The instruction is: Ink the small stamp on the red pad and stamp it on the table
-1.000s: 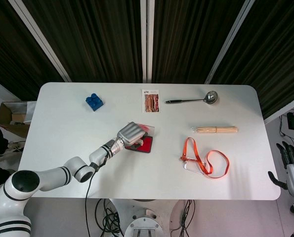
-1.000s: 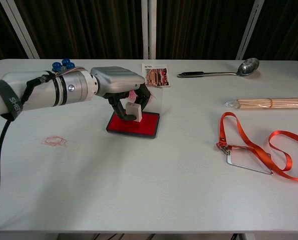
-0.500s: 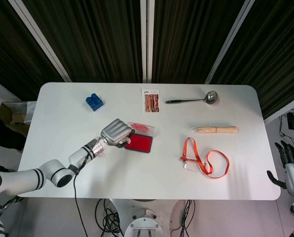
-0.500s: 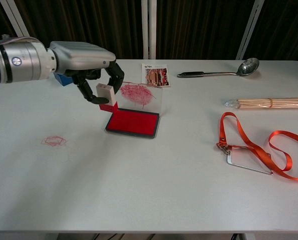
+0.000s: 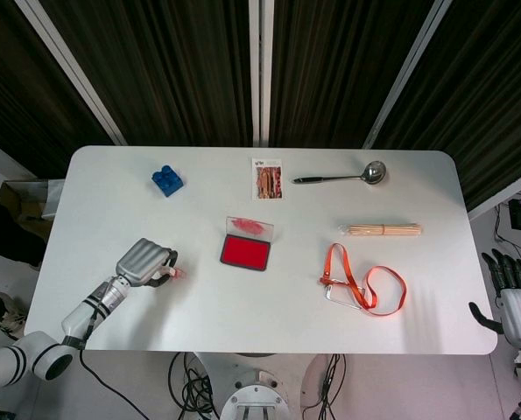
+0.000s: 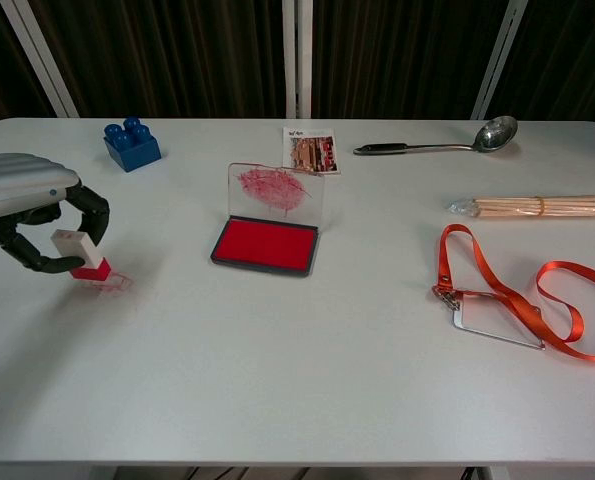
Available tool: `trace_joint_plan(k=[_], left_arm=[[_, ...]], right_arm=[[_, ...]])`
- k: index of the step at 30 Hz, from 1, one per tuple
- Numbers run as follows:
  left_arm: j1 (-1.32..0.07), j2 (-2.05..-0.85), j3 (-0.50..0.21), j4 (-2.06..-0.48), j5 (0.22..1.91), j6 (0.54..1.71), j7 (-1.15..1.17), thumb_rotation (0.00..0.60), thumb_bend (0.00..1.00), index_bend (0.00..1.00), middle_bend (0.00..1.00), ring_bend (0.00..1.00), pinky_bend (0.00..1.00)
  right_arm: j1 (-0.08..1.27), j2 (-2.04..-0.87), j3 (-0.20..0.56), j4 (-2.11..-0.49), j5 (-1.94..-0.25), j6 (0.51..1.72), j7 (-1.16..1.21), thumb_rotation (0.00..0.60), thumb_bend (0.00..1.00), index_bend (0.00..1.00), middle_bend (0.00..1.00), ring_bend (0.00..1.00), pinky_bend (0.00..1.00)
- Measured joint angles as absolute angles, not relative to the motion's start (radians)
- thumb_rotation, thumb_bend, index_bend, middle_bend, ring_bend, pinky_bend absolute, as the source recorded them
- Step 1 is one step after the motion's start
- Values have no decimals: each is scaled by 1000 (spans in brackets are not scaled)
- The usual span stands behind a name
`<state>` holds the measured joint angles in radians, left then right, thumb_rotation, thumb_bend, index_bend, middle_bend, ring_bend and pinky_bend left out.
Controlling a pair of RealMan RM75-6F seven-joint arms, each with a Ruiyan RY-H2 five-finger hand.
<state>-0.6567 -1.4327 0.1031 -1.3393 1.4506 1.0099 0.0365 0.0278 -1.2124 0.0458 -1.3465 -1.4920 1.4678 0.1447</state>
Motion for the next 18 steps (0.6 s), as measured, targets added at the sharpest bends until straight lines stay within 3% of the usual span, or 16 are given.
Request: trace_joint_plan(k=[18], left_arm=[[-618, -1549, 84, -1146, 1532, 1039, -114, 600, 420, 603, 549, 973, 1000]], right_arm=[[27, -1202, 44, -1378, -1485, 1462, 108, 600, 189, 0, 0, 0, 0]])
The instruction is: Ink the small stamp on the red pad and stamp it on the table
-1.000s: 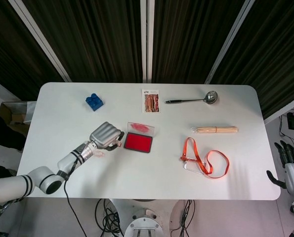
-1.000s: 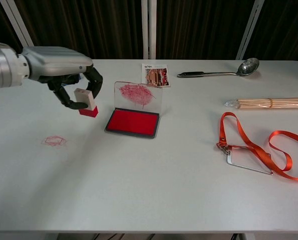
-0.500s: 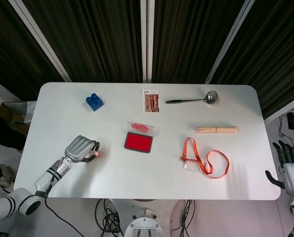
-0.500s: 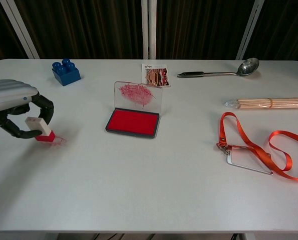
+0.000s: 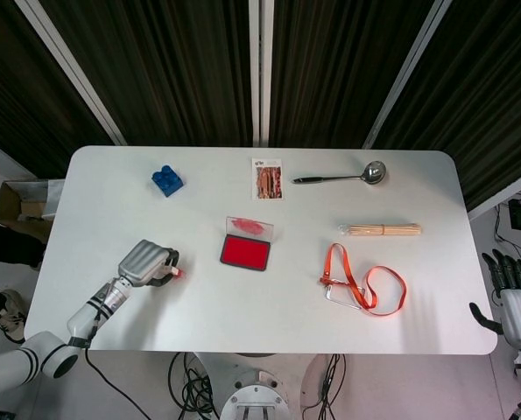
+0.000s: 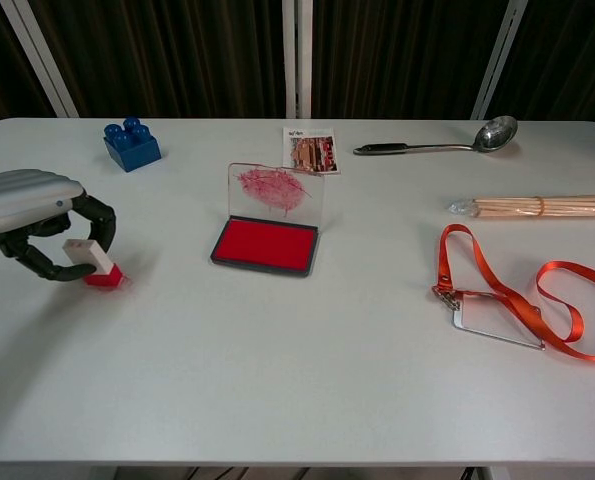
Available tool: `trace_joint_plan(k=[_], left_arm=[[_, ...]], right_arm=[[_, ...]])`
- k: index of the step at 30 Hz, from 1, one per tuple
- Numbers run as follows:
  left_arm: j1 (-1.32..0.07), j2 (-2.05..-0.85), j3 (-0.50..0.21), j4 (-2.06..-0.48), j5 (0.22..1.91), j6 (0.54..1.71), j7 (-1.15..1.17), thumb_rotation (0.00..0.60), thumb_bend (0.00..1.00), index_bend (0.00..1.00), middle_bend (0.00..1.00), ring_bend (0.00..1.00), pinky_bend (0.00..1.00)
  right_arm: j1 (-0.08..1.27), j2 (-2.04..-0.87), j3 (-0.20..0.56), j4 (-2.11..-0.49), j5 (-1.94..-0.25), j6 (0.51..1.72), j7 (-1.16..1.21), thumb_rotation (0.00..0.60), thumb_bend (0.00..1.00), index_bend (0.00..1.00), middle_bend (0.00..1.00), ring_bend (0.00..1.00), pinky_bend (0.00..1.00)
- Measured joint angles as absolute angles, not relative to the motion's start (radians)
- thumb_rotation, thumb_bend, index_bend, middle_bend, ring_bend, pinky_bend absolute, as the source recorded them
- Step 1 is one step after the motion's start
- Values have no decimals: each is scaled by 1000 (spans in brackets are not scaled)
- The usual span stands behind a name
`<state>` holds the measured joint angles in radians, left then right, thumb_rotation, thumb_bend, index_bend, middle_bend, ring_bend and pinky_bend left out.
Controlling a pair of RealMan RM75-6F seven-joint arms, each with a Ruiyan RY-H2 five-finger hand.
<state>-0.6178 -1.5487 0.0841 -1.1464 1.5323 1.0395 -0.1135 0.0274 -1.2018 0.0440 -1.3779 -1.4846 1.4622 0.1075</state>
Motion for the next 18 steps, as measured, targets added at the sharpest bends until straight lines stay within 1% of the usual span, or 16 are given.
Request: trace_joint_plan(k=[11, 18], left_arm=[[-622, -1552, 77, -1138, 1548, 1023, -100, 600, 422, 584, 535, 972, 1000], [-625, -1545, 74, -1146, 1545, 1001, -75, 600, 420, 515, 494, 967, 1000]], right_arm=[[29, -1193, 43, -1388, -1482, 1456, 101, 600, 190, 0, 0, 0, 0], [27, -1190, 44, -1387, -1479, 1458, 104, 600, 190, 0, 0, 0, 0]])
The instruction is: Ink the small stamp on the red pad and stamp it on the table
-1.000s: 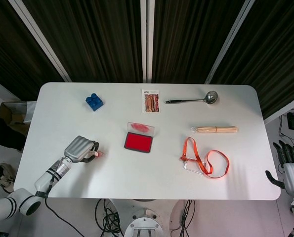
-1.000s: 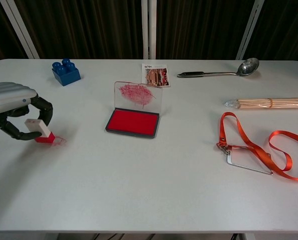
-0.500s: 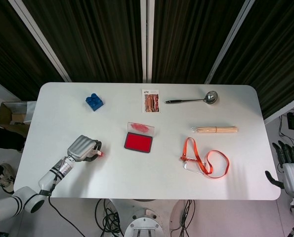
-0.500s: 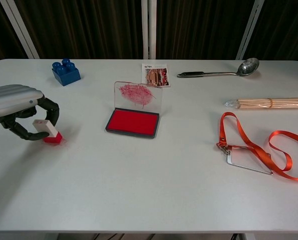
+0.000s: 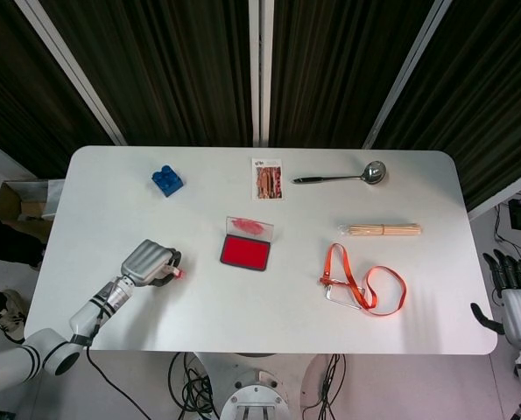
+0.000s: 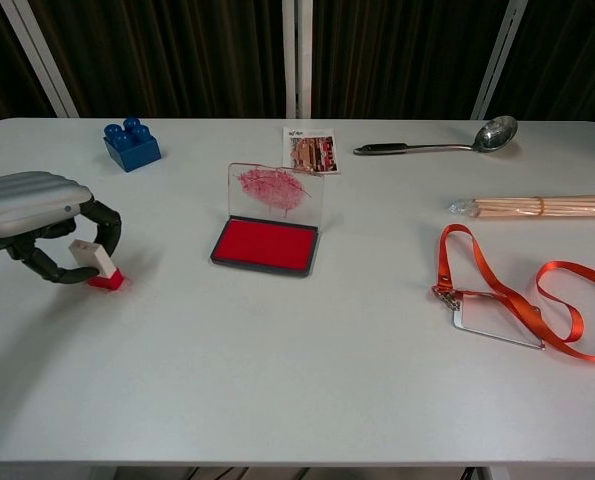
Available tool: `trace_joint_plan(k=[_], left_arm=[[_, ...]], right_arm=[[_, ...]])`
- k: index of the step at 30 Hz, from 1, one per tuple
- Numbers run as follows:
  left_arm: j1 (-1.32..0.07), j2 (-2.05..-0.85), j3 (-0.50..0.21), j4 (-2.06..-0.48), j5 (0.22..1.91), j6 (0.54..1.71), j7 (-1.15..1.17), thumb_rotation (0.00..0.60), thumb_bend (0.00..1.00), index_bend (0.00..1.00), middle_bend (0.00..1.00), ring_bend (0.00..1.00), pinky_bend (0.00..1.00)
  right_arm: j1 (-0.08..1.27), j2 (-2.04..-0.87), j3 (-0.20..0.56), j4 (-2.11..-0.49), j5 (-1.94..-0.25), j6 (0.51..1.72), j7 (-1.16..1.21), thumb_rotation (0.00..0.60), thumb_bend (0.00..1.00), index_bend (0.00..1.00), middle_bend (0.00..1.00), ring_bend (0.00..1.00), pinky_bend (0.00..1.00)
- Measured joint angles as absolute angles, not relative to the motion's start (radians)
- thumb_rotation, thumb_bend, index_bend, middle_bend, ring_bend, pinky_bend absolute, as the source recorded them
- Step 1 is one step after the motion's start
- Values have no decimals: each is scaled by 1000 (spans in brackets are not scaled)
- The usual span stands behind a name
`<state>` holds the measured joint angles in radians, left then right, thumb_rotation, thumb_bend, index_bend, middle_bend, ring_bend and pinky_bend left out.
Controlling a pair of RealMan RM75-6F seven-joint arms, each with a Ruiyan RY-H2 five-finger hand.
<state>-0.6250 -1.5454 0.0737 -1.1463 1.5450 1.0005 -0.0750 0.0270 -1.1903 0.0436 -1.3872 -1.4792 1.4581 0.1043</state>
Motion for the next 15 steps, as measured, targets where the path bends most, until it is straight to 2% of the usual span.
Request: trace_joint_plan(k=[15], left_arm=[[-625, -1523, 77, -1163, 1562, 993, -87, 600, 400, 321, 368, 955, 1000]], right_arm=[[28, -1192, 44, -1389, -1473, 1451, 99, 600, 189, 0, 0, 0, 0]])
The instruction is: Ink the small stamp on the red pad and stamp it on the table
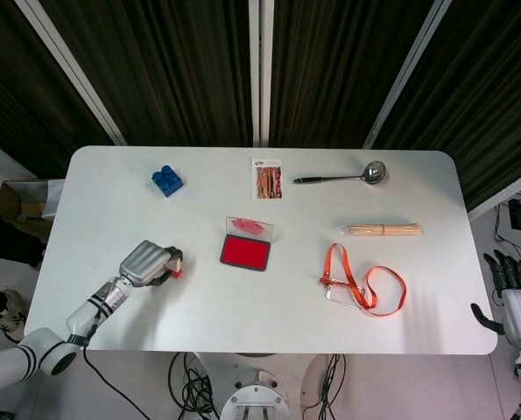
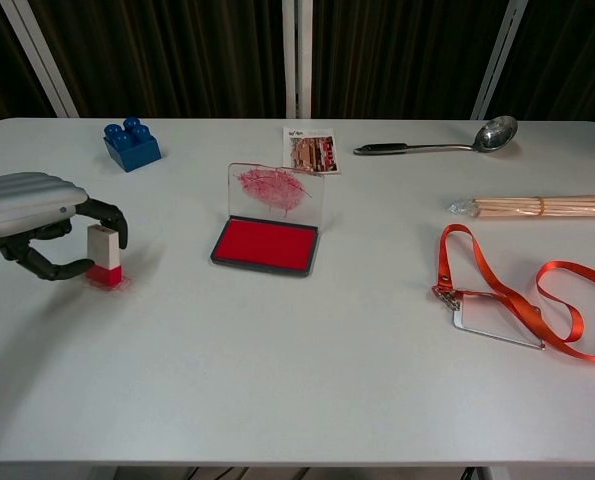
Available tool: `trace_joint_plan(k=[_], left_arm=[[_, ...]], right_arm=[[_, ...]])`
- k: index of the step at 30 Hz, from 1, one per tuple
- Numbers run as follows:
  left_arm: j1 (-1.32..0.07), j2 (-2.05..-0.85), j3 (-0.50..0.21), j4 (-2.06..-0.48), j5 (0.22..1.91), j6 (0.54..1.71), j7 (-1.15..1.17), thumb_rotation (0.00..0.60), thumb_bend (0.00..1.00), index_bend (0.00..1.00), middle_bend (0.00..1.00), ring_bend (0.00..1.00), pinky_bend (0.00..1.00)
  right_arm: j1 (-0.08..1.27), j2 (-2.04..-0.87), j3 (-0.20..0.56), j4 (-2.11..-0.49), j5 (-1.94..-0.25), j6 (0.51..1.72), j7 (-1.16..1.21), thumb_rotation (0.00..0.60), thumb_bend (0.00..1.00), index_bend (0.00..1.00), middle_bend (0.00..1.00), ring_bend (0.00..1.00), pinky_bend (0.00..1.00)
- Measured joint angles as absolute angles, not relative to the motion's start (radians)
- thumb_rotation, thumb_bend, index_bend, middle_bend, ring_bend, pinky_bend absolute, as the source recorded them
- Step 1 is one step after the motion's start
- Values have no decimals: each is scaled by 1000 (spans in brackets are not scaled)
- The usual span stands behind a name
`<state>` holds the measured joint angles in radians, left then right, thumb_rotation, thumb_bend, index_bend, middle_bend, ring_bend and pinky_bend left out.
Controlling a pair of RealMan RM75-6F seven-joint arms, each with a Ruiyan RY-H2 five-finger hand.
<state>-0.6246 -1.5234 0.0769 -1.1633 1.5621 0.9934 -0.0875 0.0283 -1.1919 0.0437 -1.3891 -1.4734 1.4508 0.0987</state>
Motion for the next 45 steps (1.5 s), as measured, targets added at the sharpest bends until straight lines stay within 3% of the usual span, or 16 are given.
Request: trace_joint_plan(k=[37, 42, 45], left_arm=[[-597, -1442, 84, -1277, 1580, 1018, -33, 600, 397, 341, 355, 952, 1000], [-573, -1384, 81, -1361, 1591, 1087, 13, 600, 369, 306, 343, 881, 984], [-540, -1317, 75, -1464, 1599, 1177, 68, 600, 322, 315, 361, 781, 929]], right_arm=[[30, -1199, 42, -1381, -1472, 1444, 102, 600, 190, 0, 0, 0, 0], [30, -1195, 44, -1382, -1470, 1446, 109, 600, 190, 0, 0, 0, 0], [29, -1192, 46, -1386, -1467, 1446, 115, 600, 190, 0, 0, 0, 0]])
